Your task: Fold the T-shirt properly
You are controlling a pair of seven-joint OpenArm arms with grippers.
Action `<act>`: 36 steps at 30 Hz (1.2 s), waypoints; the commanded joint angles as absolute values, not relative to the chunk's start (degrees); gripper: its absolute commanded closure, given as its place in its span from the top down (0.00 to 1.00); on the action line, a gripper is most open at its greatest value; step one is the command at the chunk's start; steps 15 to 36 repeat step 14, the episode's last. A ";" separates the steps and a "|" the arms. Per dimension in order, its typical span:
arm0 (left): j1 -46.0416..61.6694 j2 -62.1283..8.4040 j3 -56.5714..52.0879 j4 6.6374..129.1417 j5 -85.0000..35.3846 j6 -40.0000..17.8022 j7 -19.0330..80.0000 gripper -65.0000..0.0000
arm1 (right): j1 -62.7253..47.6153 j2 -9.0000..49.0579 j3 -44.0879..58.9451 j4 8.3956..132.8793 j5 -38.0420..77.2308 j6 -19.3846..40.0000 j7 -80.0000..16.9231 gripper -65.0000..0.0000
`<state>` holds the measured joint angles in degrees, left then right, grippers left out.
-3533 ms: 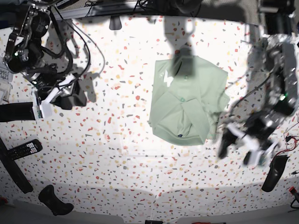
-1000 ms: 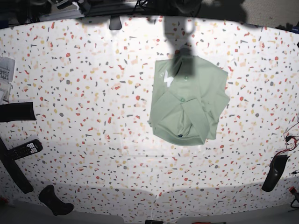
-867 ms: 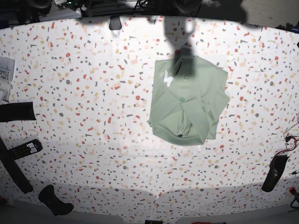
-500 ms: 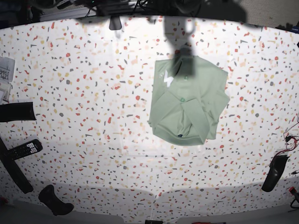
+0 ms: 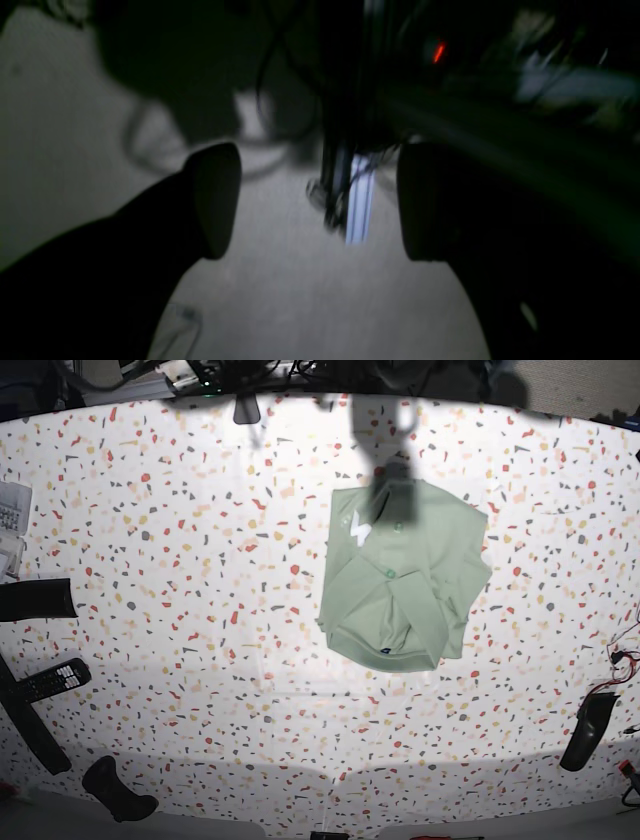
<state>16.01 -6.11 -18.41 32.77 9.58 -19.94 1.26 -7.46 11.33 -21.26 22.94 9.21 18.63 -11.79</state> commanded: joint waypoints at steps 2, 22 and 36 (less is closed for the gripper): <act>16.64 -5.72 -18.52 34.24 9.41 -20.40 0.99 0.68 | -7.66 12.08 -21.19 23.11 9.50 19.05 -12.93 0.46; 15.35 -4.49 -18.52 34.61 7.88 -20.60 -2.63 0.68 | -7.62 12.05 -21.19 23.11 8.97 19.00 -15.46 0.46; 15.35 -4.49 -18.52 34.61 7.88 -20.60 -2.63 0.68 | -7.62 12.05 -21.19 23.11 8.97 19.00 -15.46 0.46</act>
